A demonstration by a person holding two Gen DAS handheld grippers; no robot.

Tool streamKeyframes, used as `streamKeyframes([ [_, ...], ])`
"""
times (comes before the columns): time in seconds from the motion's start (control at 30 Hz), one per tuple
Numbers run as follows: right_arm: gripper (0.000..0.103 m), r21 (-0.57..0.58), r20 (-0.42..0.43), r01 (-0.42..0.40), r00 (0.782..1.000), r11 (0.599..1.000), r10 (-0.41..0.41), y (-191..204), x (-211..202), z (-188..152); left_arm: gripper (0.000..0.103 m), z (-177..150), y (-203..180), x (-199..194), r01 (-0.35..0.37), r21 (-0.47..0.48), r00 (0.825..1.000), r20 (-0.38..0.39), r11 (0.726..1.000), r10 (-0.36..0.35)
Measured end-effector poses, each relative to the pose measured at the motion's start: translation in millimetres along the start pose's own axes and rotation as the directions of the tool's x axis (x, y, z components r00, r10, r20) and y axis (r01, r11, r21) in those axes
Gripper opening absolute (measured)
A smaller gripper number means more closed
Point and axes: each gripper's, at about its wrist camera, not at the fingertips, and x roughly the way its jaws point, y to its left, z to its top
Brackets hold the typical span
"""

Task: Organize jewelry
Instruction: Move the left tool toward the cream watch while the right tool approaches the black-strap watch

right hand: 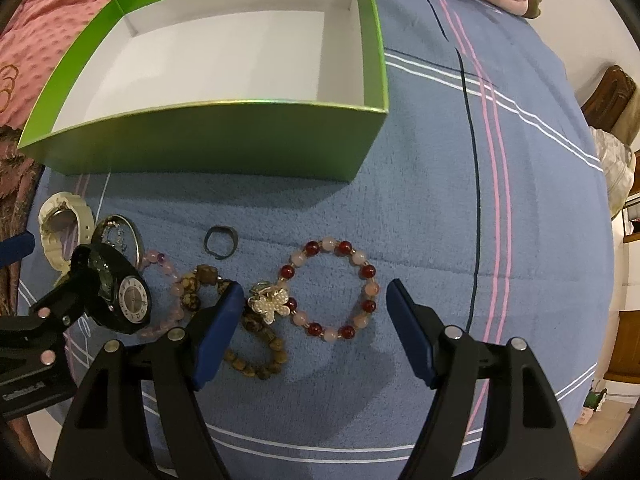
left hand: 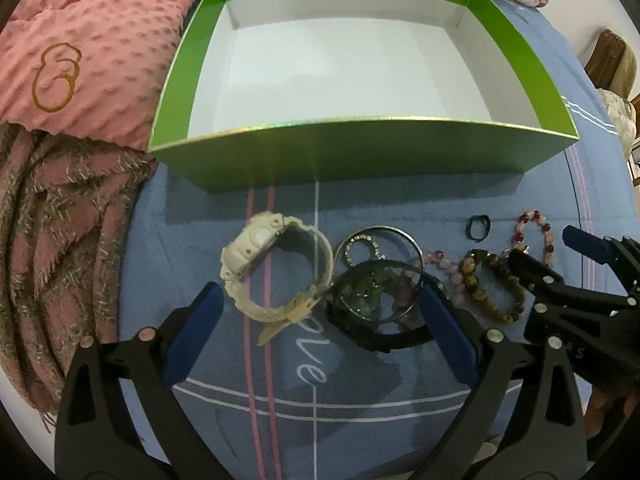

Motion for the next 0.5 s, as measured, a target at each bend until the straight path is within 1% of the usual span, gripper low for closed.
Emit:
streamKeyframes([
  [0.17,0.074,0.008,-0.002,-0.006,1.0,1.0,0.006,-2,-2,-3,0.099,0,-1,7,-0.03,0.011,0.999,0.01,0.999,0.03],
  [0.27,0.074,0.01,0.0,-0.01,1.0,1.0,0.01,-5,-2,-4,0.099,0,0,13,-0.032,0.013,0.999,0.015,0.999,0.032],
  [0.3,0.074,0.009,-0.001,-0.01,1.0,1.0,0.01,-8,-6,-3,0.096,0,1,15,-0.03,0.009,0.999,0.013,0.999,0.03],
  [0.43,0.074,0.008,0.0,-0.014,1.0,1.0,0.014,-9,-5,-4,0.091,1,5,22,-0.079,0.004,0.997,0.016,0.997,0.078],
  [0.5,0.074,0.008,0.0,-0.011,1.0,1.0,0.011,-10,-5,-4,0.082,1,9,26,-0.1,-0.006,0.995,0.014,0.995,0.1],
])
